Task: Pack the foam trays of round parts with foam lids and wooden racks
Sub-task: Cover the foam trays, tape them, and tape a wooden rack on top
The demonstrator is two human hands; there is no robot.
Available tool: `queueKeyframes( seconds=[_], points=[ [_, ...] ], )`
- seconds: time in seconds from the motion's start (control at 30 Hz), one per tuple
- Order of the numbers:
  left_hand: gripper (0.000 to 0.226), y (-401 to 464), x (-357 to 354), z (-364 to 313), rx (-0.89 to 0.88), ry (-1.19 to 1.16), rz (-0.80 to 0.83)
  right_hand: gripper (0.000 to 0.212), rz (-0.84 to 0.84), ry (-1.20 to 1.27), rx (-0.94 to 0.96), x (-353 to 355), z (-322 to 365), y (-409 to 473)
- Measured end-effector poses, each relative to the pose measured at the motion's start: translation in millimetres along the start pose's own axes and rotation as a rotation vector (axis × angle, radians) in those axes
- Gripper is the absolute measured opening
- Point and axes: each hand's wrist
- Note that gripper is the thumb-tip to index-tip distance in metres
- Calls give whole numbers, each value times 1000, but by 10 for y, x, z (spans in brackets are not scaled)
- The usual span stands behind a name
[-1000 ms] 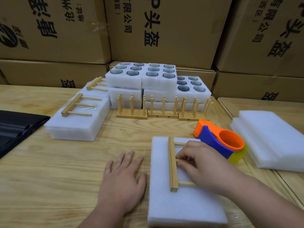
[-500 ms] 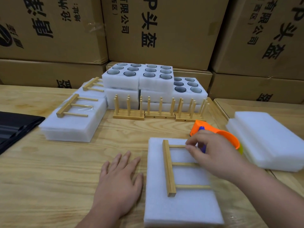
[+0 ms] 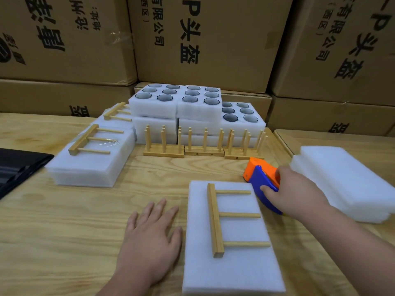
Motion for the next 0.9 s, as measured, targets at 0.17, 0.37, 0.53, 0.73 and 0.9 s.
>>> queueKeyframes(
  seconds=[0.17,0.37,0.53,0.73,0.9],
  points=[
    [62,0,5,3,1,-1,2,41,4,-86,22,-53,44,-26],
    [61,-2,21,-15,6,1,8,40,24,-89,1,-116,22,-43],
    [63,-16,19,-13,15,9,12,37,2,9,-44,-53,-16,-76],
    [62,-44,14,-16,28,29,6,39,-116,711,-400,199,-27,-194],
    [62,-42,18,-21,37,28,9,27,-113,1493,-729,474,81,-404]
  ],
)
Point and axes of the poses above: each hand's wrist, its own y-axis towards the middle knuckle, its own x-axis out of the back of the hand, z = x × y, and after that the axes turned 12 degrees about -z, right-handed
